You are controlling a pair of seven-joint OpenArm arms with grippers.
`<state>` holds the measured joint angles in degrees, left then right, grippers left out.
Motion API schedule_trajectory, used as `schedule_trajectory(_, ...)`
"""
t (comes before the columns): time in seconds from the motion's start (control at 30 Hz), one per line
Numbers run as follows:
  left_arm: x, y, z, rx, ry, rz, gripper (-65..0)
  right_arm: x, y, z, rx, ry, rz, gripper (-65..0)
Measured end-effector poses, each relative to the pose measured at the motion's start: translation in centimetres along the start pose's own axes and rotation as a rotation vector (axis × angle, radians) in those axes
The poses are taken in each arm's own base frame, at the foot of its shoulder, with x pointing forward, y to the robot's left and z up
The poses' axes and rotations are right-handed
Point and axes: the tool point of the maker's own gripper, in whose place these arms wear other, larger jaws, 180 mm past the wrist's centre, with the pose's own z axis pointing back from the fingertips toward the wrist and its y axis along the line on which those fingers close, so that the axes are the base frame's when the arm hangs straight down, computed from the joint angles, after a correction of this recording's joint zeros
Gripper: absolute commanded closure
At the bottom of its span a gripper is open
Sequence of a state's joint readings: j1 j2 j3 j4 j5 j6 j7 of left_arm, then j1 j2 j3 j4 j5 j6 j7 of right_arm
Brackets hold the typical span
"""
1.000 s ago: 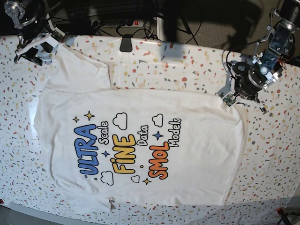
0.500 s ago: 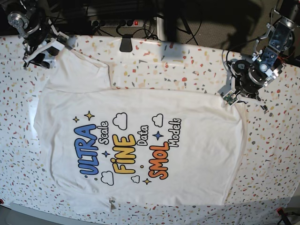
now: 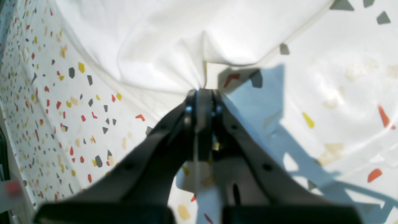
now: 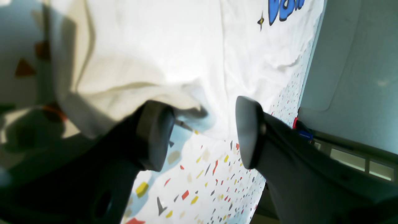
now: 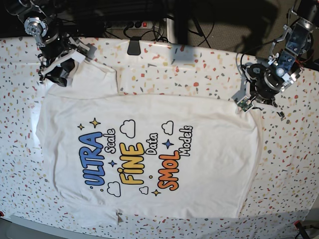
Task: Fold the T-shirt properly
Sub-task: 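Grasp the shoulder corners and pull the shirt toward the robot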
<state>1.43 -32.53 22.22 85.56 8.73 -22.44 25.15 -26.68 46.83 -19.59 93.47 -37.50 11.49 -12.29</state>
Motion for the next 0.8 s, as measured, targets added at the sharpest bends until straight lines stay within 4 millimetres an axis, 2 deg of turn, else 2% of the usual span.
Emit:
schedule_trajectory(0.07,0.0,0.0,0.0,-0.001,-0.001,0.000,0.0,0.2,0.3,-0.2,0.031,-0.003,0.016,-34.6)
schedule_trajectory(0.13,0.0,0.0,0.0,0.000,-0.001,0.000,0.0,0.3,0.7,-0.2,0.062,-0.007,0.026,-30.2)
schedule_trajectory(0.23,0.0,0.0,0.0,0.000,0.000,0.000,0.0,0.4,1.1,-0.2,0.086,-0.010,0.023,-17.0)
schedule_trajectory(0.33,0.0,0.0,0.0,0.000,0.003,0.000,0.0,0.3,1.5,-0.2,0.103,-0.004,-0.063,-1.7)
schedule_trajectory(0.37,0.0,0.0,0.0,0.000,0.003,0.000,0.0,0.3,1.2,-0.2,0.081,-0.004,-0.103,0.0)
schedule_trajectory(0.53,-0.1,-0.4,0.1,-0.003,-0.013,0.007,0.0,0.0,-1.6,0.1,-0.089,0.013,-0.262,0.0)
schedule_trajectory(0.67,-0.1,-0.3,0.7,-0.030,-0.039,0.088,0.0,-0.4,-2.3,1.5,-0.180,0.024,-0.293,0.0)
schedule_trajectory(0.8,-0.5,0.4,2.3,0.030,-0.038,0.095,0.0,-0.9,-2.1,3.0,-0.220,0.042,-0.300,0.0)
